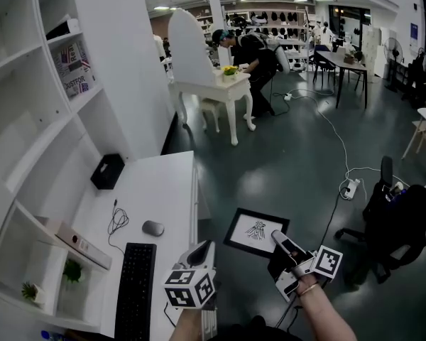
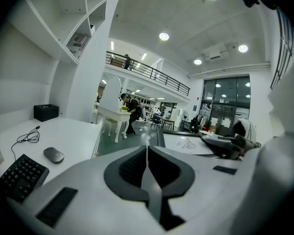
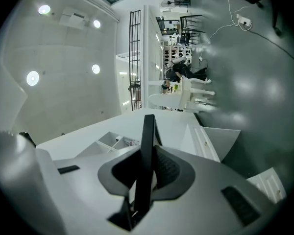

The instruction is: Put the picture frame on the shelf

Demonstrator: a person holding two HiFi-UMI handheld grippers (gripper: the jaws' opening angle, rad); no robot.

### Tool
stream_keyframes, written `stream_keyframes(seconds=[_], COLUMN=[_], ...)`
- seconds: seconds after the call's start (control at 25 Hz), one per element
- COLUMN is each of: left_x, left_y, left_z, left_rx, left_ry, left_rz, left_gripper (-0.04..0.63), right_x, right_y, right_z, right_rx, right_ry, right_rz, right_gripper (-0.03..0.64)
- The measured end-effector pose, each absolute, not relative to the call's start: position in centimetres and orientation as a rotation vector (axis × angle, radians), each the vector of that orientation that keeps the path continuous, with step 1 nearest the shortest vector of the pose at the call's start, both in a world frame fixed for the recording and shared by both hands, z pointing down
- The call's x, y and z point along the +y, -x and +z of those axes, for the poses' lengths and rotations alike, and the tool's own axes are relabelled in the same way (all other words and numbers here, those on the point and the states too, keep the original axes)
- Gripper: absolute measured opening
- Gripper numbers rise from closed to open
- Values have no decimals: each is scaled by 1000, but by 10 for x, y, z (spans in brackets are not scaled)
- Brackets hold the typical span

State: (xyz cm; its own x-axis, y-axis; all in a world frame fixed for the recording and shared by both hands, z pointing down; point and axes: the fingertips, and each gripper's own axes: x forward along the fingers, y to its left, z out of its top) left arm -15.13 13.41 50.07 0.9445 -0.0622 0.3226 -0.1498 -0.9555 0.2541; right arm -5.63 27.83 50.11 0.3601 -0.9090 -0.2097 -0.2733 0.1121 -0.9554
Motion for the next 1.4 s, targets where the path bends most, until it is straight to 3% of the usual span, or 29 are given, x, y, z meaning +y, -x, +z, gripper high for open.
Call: stream_keyframes(seconds=[0.96,1.4], left_x=[110,36], left_y=[75,-9], left_z=[490,493], left_rx=[-232,-196], left_ry=[-2863,-2861], left_rz=[447,424], left_gripper=[18,18], right_x=[261,178], right_y=[-29,-101], right_z=[487,498], right_rx=[1160,1144], right_ry=[1391,1388], right_rz=[-654,-676], right_gripper=[57,55])
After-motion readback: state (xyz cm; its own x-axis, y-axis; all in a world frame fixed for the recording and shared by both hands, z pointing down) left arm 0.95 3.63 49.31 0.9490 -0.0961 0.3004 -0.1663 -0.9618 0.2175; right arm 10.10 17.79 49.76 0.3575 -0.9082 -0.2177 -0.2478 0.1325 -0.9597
